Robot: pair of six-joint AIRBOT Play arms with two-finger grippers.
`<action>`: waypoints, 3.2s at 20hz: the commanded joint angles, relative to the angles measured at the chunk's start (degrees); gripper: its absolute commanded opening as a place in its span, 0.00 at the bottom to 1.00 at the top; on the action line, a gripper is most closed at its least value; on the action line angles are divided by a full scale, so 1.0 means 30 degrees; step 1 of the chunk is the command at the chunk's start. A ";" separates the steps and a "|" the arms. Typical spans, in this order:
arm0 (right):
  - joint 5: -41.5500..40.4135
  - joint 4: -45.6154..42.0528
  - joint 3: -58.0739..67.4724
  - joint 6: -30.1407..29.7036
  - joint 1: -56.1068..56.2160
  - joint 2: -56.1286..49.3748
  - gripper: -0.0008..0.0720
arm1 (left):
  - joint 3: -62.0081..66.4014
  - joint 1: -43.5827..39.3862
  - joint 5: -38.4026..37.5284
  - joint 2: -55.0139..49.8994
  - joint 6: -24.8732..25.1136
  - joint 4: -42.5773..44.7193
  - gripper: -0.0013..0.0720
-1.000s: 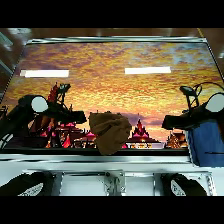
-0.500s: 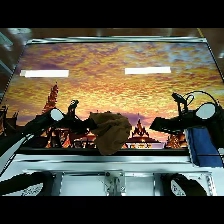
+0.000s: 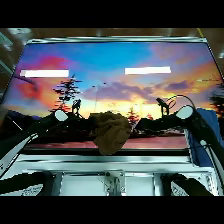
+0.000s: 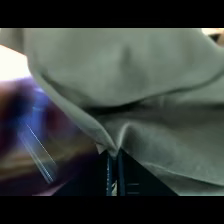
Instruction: Fold the shirts.
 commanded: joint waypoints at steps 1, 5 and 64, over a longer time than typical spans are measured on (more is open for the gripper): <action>-0.3825 0.1770 -0.0364 -0.0313 0.2514 -0.2135 0.96 | 0.0058 -0.0044 -0.0372 0.0721 0.0291 -0.0131 0.08; -0.6907 0.5559 -0.0364 -0.0831 0.3614 -0.3366 0.95 | 0.0058 -0.0029 -0.0277 0.1996 0.0284 -0.0131 0.08; 0.4422 -0.1158 0.1661 -0.3716 -0.6878 -0.1151 0.93 | 0.1865 -0.0066 -0.3563 0.8327 -0.4095 0.6499 0.08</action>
